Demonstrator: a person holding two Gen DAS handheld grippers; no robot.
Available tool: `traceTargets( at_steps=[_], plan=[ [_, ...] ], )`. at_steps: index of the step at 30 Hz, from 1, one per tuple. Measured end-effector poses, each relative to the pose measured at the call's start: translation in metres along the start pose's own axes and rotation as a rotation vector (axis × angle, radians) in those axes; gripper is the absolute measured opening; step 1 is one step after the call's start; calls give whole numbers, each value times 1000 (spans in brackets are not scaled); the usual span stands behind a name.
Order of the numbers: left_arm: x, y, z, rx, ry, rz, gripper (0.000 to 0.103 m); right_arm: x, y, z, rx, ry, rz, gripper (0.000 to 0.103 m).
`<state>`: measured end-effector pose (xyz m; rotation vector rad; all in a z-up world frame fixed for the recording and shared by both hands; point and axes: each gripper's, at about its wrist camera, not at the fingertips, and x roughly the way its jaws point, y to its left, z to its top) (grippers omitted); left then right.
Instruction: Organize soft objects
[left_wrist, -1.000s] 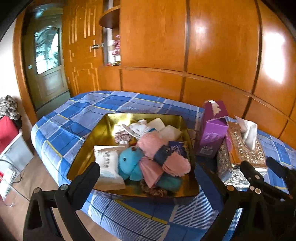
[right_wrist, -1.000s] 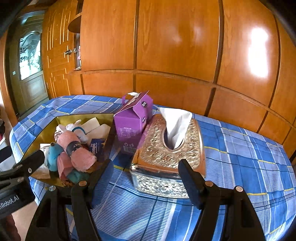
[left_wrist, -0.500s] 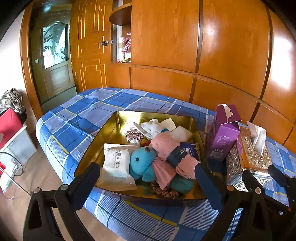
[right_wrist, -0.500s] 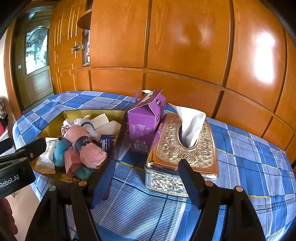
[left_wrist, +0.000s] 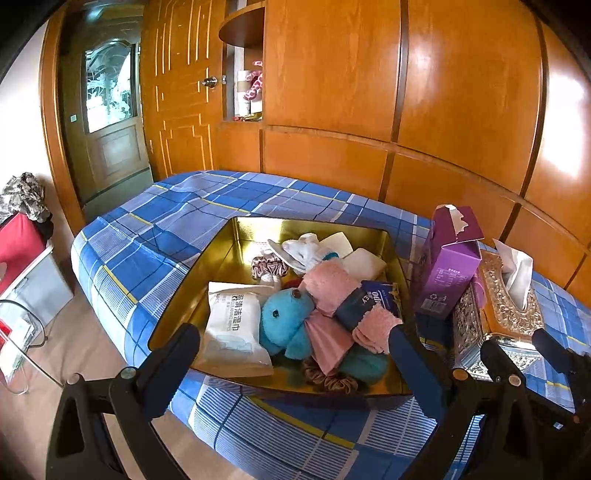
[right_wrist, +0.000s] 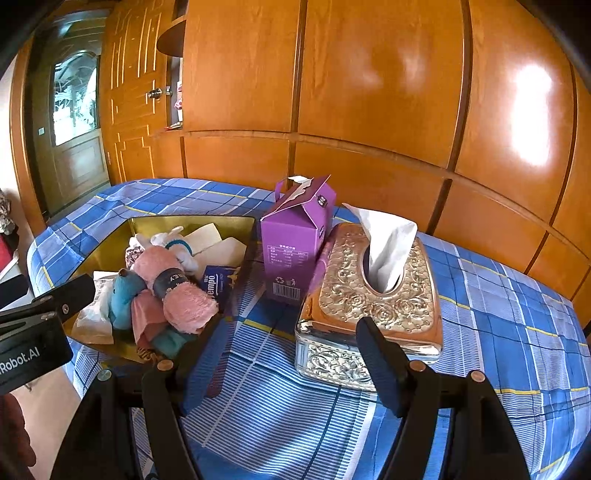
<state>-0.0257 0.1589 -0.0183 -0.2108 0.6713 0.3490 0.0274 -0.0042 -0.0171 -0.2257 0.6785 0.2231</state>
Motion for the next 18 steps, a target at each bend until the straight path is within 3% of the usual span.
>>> traceTargets(
  at_steps=[18],
  plan=[
    [-3, -1, 0, 19, -10, 3, 103, 0, -1, -2, 6, 5, 1, 74]
  ],
)
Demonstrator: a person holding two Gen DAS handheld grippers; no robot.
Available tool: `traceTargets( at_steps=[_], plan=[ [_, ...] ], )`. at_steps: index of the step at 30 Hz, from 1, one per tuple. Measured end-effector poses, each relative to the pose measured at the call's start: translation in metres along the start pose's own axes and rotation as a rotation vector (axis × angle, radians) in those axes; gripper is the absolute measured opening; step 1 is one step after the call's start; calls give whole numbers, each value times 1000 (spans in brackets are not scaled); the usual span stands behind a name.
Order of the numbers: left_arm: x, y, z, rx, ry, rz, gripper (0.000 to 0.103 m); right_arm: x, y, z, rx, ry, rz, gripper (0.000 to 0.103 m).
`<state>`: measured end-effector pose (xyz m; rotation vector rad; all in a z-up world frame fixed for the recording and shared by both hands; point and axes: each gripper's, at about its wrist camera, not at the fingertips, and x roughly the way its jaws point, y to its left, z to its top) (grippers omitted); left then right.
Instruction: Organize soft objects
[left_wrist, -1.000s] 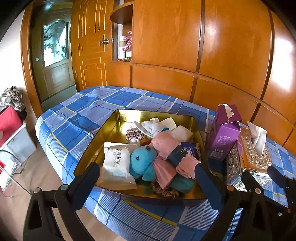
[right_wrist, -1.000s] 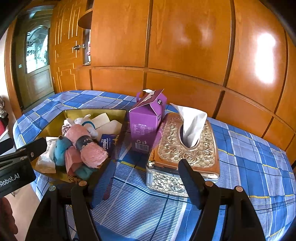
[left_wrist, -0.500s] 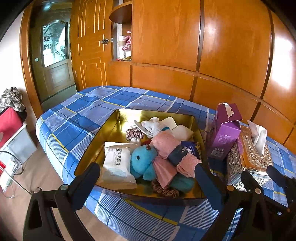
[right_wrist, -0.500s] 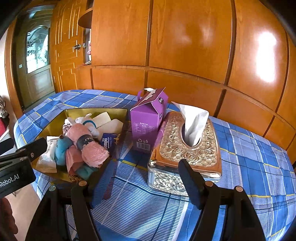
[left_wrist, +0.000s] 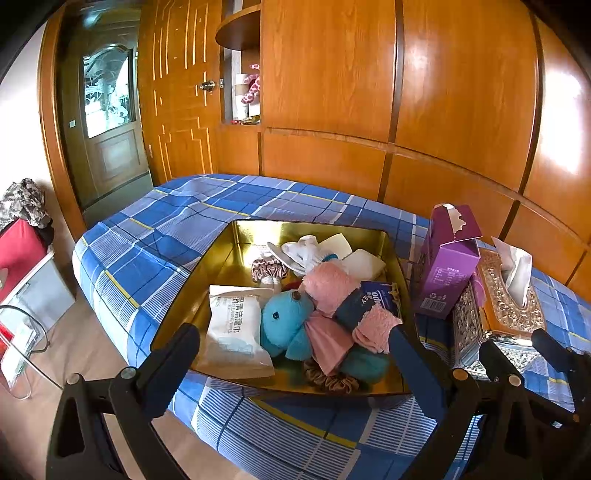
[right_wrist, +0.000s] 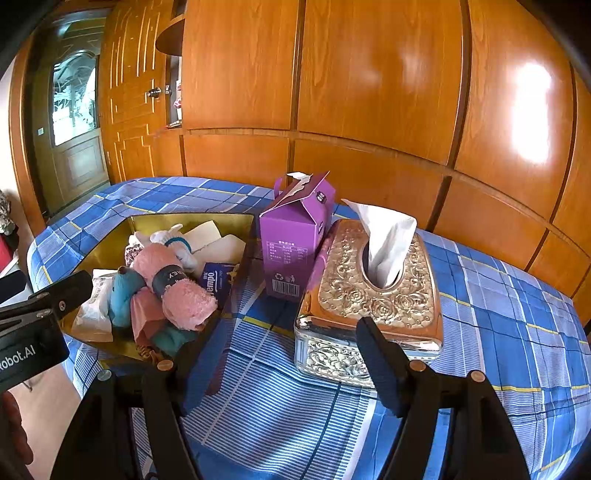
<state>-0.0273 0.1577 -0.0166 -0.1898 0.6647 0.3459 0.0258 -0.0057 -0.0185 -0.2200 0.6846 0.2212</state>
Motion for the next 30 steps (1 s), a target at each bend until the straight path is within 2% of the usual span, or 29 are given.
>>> traceTargets(
  at_steps=[21, 26, 30],
  plan=[
    [-3, -3, 0, 19, -7, -5, 103, 1, -1, -1, -1, 4, 0, 74],
    [-12, -5, -1, 40, -68, 22, 103, 2, -1, -2, -1, 7, -1, 74],
    [-12, -3, 0, 28, -61, -3, 103, 0, -2, -2, -2, 0, -3, 74]
  ],
)
